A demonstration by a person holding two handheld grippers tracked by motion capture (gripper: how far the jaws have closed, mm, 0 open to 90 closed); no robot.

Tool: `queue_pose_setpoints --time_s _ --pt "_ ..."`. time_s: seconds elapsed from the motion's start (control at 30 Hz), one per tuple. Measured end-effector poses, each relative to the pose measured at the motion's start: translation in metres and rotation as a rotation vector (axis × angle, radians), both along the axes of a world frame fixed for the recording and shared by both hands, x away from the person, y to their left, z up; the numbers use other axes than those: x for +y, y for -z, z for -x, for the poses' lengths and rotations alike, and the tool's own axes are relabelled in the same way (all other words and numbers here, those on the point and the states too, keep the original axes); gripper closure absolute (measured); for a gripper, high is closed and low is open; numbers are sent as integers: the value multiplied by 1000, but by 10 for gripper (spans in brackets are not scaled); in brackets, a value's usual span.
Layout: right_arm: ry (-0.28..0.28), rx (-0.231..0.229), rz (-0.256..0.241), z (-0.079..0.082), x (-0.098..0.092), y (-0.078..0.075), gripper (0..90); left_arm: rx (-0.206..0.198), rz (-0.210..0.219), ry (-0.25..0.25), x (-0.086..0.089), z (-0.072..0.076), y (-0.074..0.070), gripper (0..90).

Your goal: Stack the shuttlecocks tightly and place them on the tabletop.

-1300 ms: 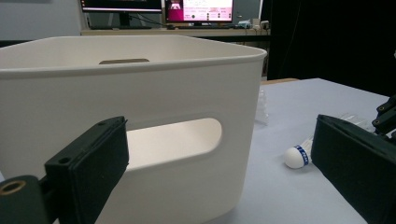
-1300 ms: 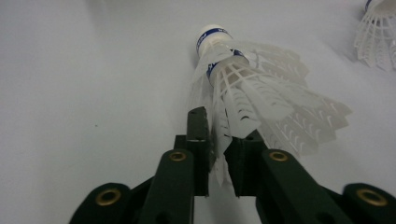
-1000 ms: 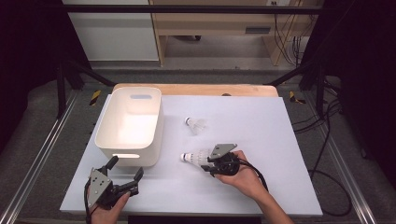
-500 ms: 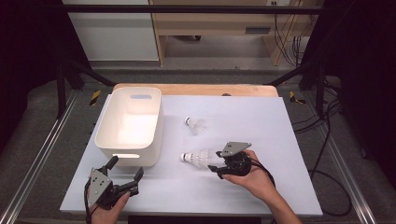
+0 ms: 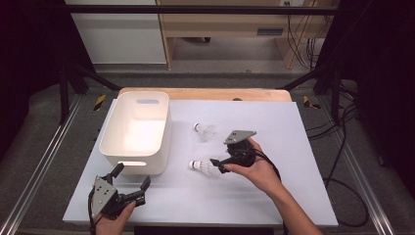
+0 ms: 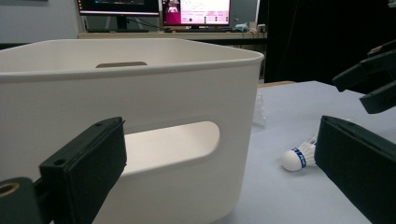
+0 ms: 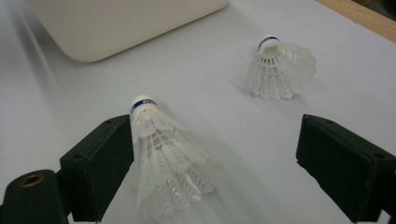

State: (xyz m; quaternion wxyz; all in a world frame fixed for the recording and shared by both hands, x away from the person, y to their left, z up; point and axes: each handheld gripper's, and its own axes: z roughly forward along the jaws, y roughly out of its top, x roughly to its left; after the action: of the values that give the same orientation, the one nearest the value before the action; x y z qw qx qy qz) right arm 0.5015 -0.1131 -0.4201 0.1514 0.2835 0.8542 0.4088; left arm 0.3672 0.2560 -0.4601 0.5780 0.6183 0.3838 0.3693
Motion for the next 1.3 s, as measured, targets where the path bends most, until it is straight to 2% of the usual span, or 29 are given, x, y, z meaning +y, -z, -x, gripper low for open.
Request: queue_pose_setpoints --time_s 0.3,0.5,0.63,0.7,0.83,1.1,1.3 --pt "24 35 17 -34 21 2 124 0 -1 2 -1 0 0 21" --pt "44 75 -10 -55 31 10 154 -2 0 4 -1 0 0 22" --pt "67 121 -46 -69 36 17 199 -1 3 5 -1 0 0 21" --pt "75 122 -38 -74 39 21 209 -1 3 6 -1 0 0 22" --pt "93 129 -27 -82 45 26 246 1 5 7 -1 -1 0 22" --pt "118 153 -21 -93 55 40 392 3 7 14 -2 -1 1 22" --pt "122 141 -14 -96 61 45 461 3 1 18 -2 0 0 22"
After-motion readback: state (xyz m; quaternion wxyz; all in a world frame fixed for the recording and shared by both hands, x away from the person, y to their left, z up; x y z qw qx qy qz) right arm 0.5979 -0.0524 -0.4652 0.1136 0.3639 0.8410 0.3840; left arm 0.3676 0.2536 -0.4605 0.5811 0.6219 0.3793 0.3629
